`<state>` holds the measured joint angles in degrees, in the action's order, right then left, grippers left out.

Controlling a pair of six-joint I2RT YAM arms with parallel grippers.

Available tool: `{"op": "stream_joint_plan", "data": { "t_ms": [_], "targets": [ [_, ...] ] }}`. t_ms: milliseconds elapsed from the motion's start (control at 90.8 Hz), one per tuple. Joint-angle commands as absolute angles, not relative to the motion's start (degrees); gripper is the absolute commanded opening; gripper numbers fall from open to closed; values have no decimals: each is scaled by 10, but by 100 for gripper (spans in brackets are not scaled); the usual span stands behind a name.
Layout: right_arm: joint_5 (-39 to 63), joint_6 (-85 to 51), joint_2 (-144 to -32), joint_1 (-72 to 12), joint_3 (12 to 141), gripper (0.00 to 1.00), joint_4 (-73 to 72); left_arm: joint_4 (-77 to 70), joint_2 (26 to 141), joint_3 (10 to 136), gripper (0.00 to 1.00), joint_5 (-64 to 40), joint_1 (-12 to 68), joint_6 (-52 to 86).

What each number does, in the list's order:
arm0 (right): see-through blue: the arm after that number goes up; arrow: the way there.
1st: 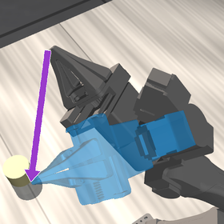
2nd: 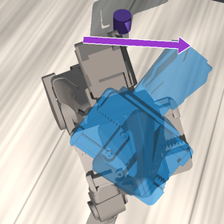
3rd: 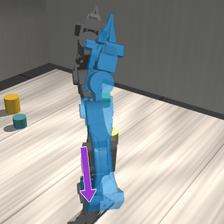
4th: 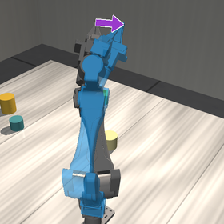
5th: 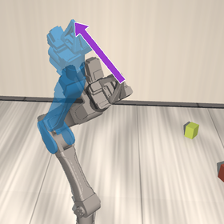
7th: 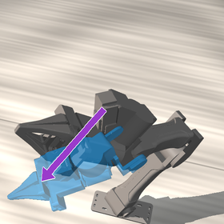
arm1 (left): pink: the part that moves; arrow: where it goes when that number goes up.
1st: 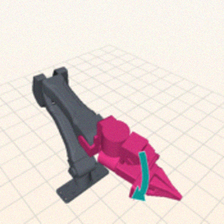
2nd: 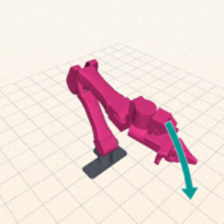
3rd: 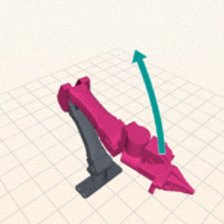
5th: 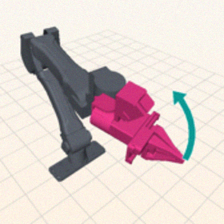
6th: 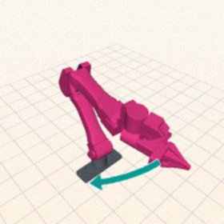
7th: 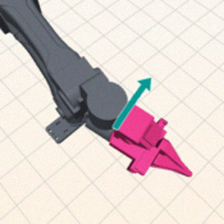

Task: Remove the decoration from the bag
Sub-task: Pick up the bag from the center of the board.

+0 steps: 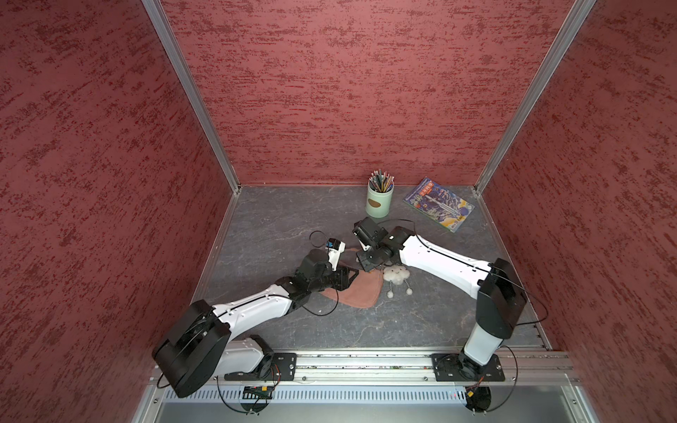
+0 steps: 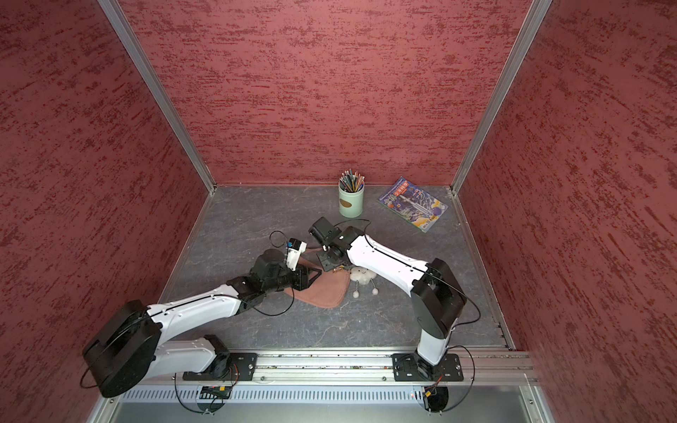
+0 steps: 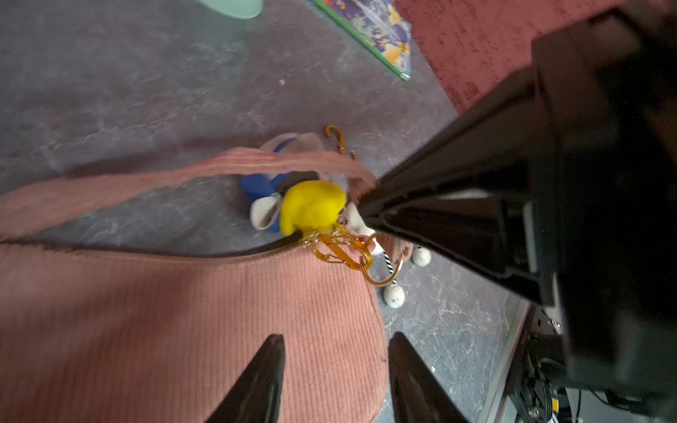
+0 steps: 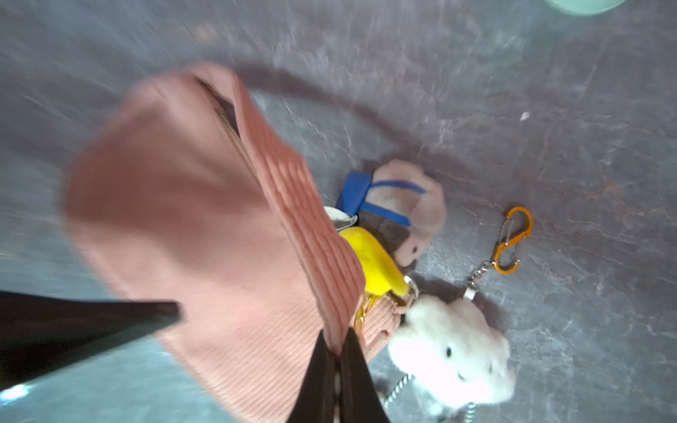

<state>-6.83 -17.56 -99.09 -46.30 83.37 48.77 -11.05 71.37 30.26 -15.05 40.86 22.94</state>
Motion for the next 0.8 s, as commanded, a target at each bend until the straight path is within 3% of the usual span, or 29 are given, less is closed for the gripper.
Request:
{"op": "stream_joint_plan", "data": {
  "t_ms": [0, 253, 496, 793],
  "targets": [
    [-30, -258, -958, -457, 877, 0, 541, -117, 695, 309, 55, -170, 433, 162],
    [-3, -346, -956, -457, 949, 0, 573, -117, 696, 342, 57, -148, 433, 181],
    [0, -401, -933, -459, 954, 0, 555, -108, 662, 368, 56, -217, 410, 238],
    [15, -426, -924, -470, 968, 0, 541, -52, 685, 430, 43, -236, 397, 216]
  ]
}}
